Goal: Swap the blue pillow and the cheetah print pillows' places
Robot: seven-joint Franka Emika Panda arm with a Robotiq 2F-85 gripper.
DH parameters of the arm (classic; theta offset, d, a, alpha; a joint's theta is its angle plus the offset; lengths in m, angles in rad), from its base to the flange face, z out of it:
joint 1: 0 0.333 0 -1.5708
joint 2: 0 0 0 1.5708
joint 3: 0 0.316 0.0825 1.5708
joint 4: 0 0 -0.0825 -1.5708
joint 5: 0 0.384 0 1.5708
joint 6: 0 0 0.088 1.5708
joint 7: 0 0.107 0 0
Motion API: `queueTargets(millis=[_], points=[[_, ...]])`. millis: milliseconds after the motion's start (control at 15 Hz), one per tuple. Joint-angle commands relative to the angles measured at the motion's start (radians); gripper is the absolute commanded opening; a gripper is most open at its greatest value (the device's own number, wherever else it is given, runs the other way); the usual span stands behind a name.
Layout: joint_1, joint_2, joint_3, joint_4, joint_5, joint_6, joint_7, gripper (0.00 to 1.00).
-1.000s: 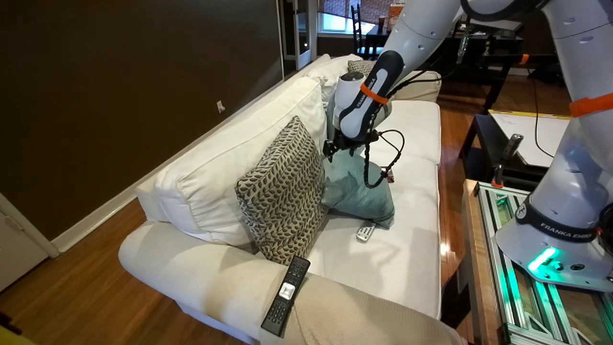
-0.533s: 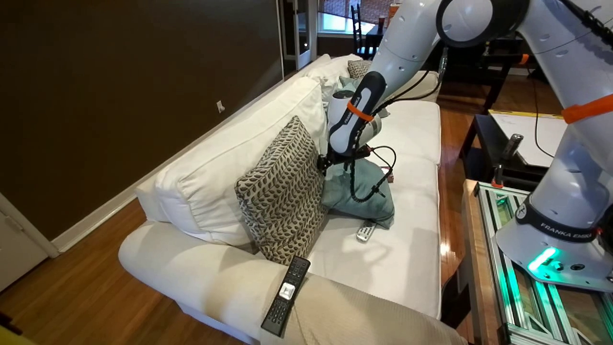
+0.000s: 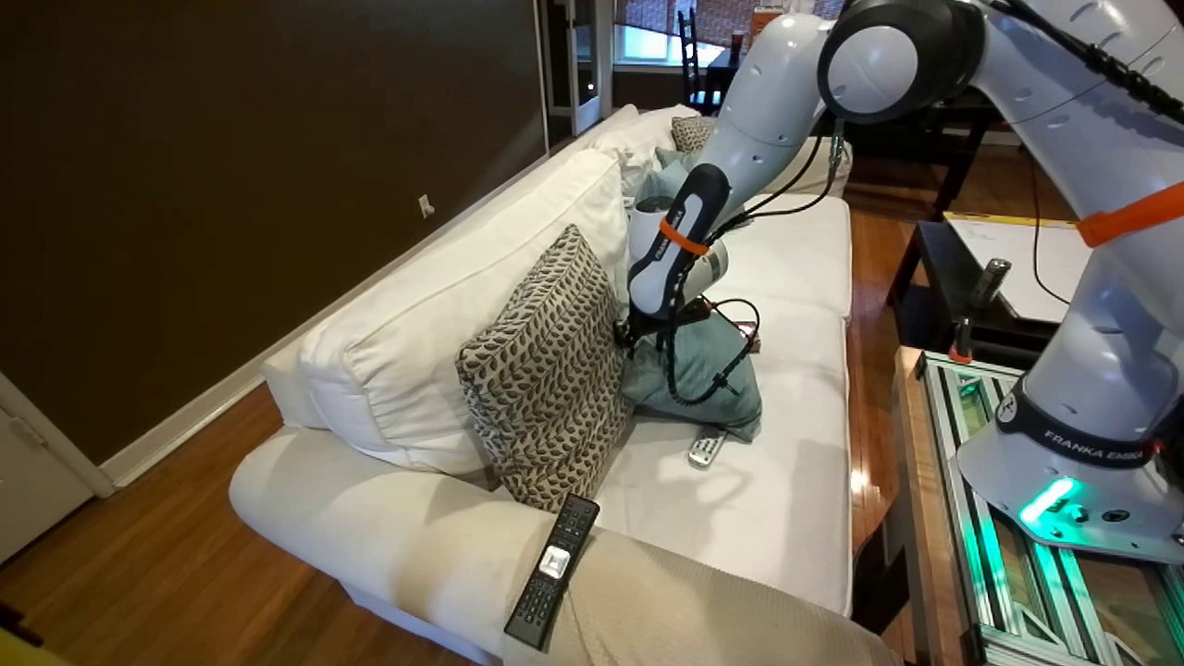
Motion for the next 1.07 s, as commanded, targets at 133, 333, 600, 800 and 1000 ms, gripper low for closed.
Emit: queueTargets(millis=[133, 333, 600, 800, 1000], points=[[-0.026, 0.017, 0.020, 0.044, 0.048, -0.065, -0.041, 0.19], [-0.034, 0.003, 0.021, 0.043, 0.049, -0.070, -0.062, 0.01], [-0.048, -0.049, 0.029, 0.006, 0.035, -0.089, -0.119, 0.01], [-0.036, -0.123, 0.004, -0.041, 0.032, -0.123, -0.123, 0.01], [-0.008, -0.229, -0.044, -0.109, 0.025, -0.131, -0.083, 0.01]])
